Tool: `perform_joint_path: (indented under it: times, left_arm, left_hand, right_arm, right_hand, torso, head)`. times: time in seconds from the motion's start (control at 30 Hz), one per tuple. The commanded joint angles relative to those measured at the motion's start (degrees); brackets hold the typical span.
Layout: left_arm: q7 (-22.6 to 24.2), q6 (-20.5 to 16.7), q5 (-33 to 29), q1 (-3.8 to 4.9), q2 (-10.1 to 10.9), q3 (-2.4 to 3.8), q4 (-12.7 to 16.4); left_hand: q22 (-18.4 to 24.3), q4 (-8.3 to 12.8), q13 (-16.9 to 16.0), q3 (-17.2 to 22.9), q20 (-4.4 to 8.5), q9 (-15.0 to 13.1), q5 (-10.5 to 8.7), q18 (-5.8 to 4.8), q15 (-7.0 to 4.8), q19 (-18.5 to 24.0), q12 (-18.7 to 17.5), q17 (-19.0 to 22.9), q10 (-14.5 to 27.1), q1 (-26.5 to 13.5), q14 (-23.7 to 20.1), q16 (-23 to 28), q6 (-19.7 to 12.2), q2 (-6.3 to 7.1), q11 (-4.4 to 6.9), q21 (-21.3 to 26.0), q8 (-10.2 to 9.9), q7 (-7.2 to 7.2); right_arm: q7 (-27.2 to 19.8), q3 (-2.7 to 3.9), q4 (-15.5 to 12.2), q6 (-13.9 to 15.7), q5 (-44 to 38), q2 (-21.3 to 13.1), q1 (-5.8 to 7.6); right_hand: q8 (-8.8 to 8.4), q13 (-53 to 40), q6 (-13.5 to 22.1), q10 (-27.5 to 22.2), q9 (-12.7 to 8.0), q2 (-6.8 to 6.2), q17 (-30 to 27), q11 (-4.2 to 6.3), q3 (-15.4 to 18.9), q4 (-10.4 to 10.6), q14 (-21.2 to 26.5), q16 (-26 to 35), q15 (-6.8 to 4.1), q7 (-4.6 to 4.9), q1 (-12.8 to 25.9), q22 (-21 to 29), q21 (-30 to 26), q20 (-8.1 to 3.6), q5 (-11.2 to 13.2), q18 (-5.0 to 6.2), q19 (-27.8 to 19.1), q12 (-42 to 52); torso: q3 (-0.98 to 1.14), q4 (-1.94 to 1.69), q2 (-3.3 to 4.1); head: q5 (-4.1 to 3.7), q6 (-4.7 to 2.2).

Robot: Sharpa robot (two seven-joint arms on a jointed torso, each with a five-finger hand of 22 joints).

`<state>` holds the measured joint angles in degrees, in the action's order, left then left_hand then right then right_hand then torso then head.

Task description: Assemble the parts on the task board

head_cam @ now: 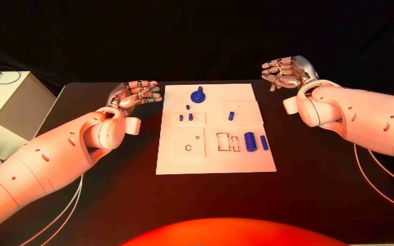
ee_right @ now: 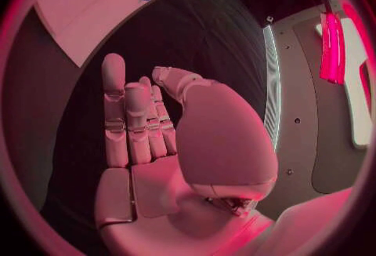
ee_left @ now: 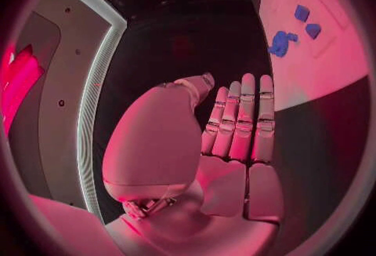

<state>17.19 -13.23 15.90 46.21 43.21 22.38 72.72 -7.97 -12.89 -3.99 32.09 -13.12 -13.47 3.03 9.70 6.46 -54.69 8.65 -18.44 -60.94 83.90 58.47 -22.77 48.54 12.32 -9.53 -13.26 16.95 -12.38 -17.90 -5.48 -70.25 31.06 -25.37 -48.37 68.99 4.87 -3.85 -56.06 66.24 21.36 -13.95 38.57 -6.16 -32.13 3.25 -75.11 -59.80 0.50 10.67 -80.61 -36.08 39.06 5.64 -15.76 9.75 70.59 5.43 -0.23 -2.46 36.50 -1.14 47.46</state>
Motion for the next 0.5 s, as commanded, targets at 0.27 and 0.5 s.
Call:
perform_joint_path:
  times: [0.27, 0.5]
  left_arm:
    - [1.02, -0.07, 0.46, 0.07, -0.16, 0.04, 0.1]
    - [1.02, -0.05, 0.49, 0.07, -0.18, 0.04, 0.13]
  left_hand:
    - [0.06, 0.27, -0.05, 0.26, 0.04, -0.1, 0.05, 0.79, -0.08, -0.34, 0.3, -0.14, -0.62, 0.68, 0.14, -0.34, 0.29, -0.13, 0.02, -0.38, 0.47, -1.01]
    - [0.06, 0.27, -0.05, 0.26, 0.04, -0.1, 0.05, 0.79, -0.08, -0.34, 0.3, -0.14, -0.62, 0.68, 0.14, -0.34, 0.29, -0.13, 0.02, -0.38, 0.47, -1.01]
  right_arm:
    - [-0.89, 0.0, 0.04, -1.0, -0.2, 0.07, -0.11]
    - [-0.89, -0.01, 0.09, -1.01, -0.28, 0.08, -0.11]
  right_hand:
    - [0.2, 0.03, -0.59, 0.3, -0.09, 0.25, -0.21, -0.03, -0.43, -0.11, 0.4, 0.37, 0.03, -0.07, -0.58, 0.08, -0.43, 0.11, -0.11, 0.79, -0.37, 0.26]
    - [0.2, 0.03, -0.59, 0.3, -0.09, 0.25, -0.21, -0.03, -0.43, -0.11, 0.4, 0.37, 0.03, -0.07, -0.58, 0.08, -0.43, 0.11, -0.11, 0.79, -0.37, 0.26]
  torso:
    - [0.0, 0.03, 0.01]
    - [-0.05, -0.02, -0.05]
  head:
    - [0.09, 0.05]
    - [0.1, 0.12]
